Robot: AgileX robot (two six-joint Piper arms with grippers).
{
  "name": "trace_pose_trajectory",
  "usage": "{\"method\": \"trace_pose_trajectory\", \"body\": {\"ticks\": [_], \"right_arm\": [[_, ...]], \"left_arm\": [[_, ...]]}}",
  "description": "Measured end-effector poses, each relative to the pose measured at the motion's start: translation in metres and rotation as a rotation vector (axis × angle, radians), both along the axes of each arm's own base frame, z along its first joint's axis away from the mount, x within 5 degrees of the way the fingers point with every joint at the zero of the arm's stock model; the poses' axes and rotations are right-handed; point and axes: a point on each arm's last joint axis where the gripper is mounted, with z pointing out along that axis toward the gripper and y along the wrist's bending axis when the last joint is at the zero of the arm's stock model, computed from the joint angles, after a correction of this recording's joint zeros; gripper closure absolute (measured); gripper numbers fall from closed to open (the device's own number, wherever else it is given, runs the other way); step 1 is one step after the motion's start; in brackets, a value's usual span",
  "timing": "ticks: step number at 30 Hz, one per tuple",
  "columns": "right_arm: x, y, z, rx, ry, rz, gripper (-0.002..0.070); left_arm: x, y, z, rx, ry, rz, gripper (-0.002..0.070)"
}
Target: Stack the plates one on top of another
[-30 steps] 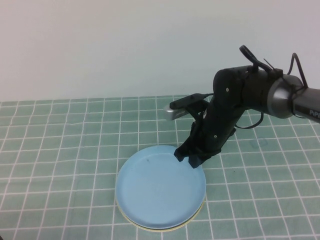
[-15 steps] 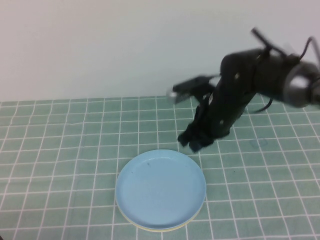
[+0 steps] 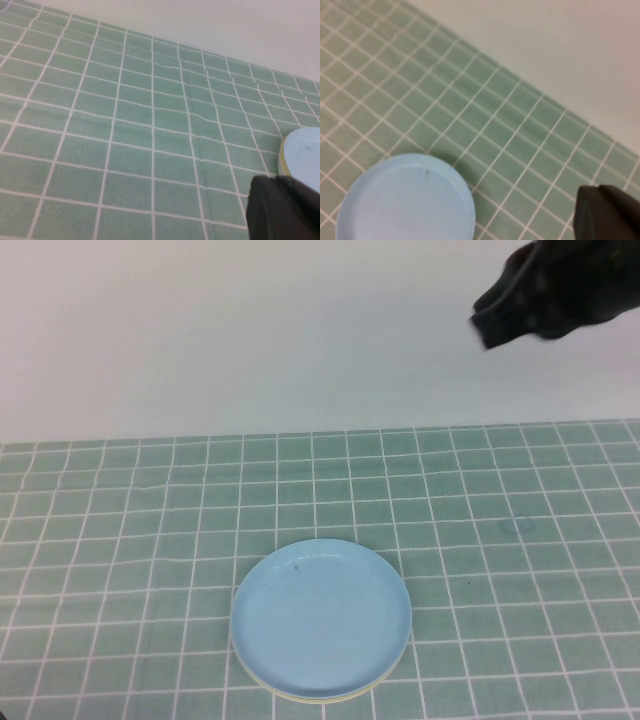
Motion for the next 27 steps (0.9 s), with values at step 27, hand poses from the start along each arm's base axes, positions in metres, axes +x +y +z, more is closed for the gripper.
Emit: {"method": "trace_pose_trajectory", "body": {"ticks": [27], "right_arm": [[-0.046,-0.067,0.016,-0.011,-0.304,-0.219,0.0678]], "left_arm": [[0.000,0.000,0.000,-0.002,0.000,0.000,0.0676]]}}
